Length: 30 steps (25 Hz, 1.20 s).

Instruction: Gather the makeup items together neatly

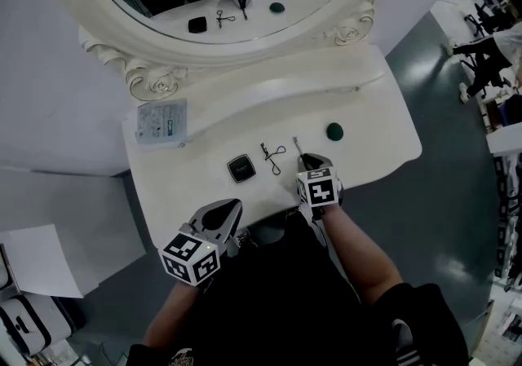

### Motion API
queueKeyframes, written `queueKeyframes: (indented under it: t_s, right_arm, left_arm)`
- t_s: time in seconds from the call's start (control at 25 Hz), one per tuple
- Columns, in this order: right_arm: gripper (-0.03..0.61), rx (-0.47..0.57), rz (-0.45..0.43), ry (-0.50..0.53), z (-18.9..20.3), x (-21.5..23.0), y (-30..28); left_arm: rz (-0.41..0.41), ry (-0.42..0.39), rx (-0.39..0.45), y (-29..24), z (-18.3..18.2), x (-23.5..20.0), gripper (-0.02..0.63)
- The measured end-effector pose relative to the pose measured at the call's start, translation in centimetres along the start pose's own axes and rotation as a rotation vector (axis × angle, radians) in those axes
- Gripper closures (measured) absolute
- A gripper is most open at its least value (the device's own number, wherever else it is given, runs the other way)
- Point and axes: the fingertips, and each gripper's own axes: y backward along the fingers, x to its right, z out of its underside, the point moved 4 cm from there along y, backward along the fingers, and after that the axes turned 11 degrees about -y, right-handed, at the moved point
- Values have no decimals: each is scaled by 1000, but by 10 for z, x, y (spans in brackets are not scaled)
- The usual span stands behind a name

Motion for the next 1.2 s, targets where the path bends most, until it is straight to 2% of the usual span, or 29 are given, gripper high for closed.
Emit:
queueKeyframes:
  t_s: [0.08, 0.16, 0.32, 0.56, 0.72, 0.96, 1.2]
  right_arm:
    - [520, 6, -18, -7, 0, -1, 2]
    - [476, 22, -29, -23, -1, 0, 6]
    - [468, 80, -25, -58, -9, 12, 21]
    - [468, 116, 83, -142, -20, 80, 34]
    - [463, 112, 99, -171, -32, 113, 29]
    - [443, 61, 68, -121, -46, 125, 7]
    - [475, 26, 48, -32, -45, 123, -4]
  left_arm:
    - [4, -1, 0, -2, -1, 2, 606]
    - [8, -3, 1, -4, -1, 4, 606]
    - [20, -9, 3, -12, -5, 10, 606]
    - [30, -11, 5, -27, -8, 20, 606]
    - [27, -6, 2, -38, -9, 26, 606]
    - [3, 14, -10, -51, -9, 33, 606]
    - [-16, 29, -9, -60, -9, 36, 606]
